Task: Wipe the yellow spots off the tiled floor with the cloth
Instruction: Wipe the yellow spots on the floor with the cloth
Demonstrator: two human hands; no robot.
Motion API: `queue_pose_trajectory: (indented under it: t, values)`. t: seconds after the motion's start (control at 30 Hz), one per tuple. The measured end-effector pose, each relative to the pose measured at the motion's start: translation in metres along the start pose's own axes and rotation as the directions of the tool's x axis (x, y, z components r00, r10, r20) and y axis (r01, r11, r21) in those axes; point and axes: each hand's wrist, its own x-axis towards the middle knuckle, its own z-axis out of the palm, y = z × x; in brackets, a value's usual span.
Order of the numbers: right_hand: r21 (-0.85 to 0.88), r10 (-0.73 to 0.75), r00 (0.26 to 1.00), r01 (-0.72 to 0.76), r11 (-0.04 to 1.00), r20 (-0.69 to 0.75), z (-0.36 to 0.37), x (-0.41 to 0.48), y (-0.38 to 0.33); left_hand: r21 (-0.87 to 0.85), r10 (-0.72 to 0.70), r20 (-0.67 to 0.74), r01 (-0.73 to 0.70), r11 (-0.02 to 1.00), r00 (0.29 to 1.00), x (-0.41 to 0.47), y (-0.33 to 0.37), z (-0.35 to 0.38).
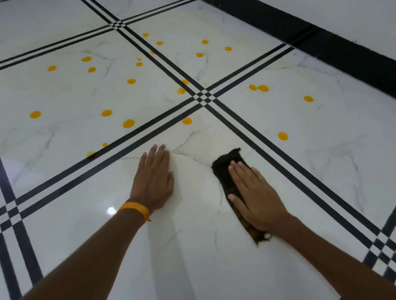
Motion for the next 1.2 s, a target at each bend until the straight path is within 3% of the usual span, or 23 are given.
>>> queue_pose_trajectory:
  t: [0.07,0.13,0.23,0.3,0.33,0.47,0.5,0.67,0.83,0.93,1.03,1.13,1.2]
  values:
    - [-0.003,0.202,0.977,-0.202,0.979,-0.068,-0.003,0.036,0.018,0.004,0.007,0.009,-0.008,1.000,1.000,0.021,0.006,0.009]
    - [0.031,0.303,0.950,-0.302,0.953,-0.073,-0.002,0.069,0.001,-0.009,-0.060,0.010,0.060,0.998,0.998,0.036,0.009,0.015]
    - [0.035,0.111,0.992,-0.110,0.993,-0.051,0.008,0.062,-0.031,-0.039,-0.093,-0.004,0.093,0.995,0.996,0.042,0.006,0.023]
    - [0.046,-0.028,0.999,0.030,0.999,-0.035,0.006,0.050,-0.012,-0.055,-0.083,-0.003,0.083,0.995,0.997,0.039,0.005,0.024]
    - [0.037,-0.019,0.998,0.021,0.999,-0.052,0.005,0.055,0.005,-0.057,-0.085,-0.006,0.085,0.995,0.996,0.040,0.005,0.024]
    - [0.003,0.330,0.943,-0.330,0.944,-0.044,-0.006,0.100,0.035,-0.064,-0.089,-0.018,0.088,0.994,0.996,0.042,0.005,0.026]
    - [0.017,0.321,0.946,-0.320,0.947,-0.037,-0.006,0.102,0.025,-0.071,-0.088,-0.022,0.086,0.994,0.996,0.042,0.005,0.026]
    - [0.075,-0.044,0.998,0.040,0.996,0.042,-0.004,0.046,-0.005,-0.085,-0.081,-0.055,0.076,0.993,0.995,0.043,0.003,0.029]
    - [0.315,0.134,0.990,-0.114,0.942,-0.044,-0.044,0.107,0.009,-0.090,-0.084,-0.056,0.079,0.993,0.995,0.043,0.003,0.029]
    - [0.184,0.070,0.969,-0.116,0.976,0.238,-0.061,0.149,0.010,-0.086,-0.081,-0.055,0.076,0.993,0.995,0.044,0.003,0.029]
    - [0.054,0.091,0.916,-0.122,0.991,0.391,-0.072,0.168,0.010,-0.092,-0.082,-0.061,0.076,0.993,0.995,0.045,0.003,0.029]
    - [0.193,0.058,0.853,-0.182,0.964,0.518,-0.090,0.166,0.021,-0.092,-0.080,-0.067,0.074,0.993,0.995,0.044,0.002,0.030]
    - [0.311,-0.004,0.868,-0.173,0.934,0.496,-0.115,0.159,0.031,-0.095,-0.085,-0.071,0.078,0.992,0.994,0.043,0.001,0.030]
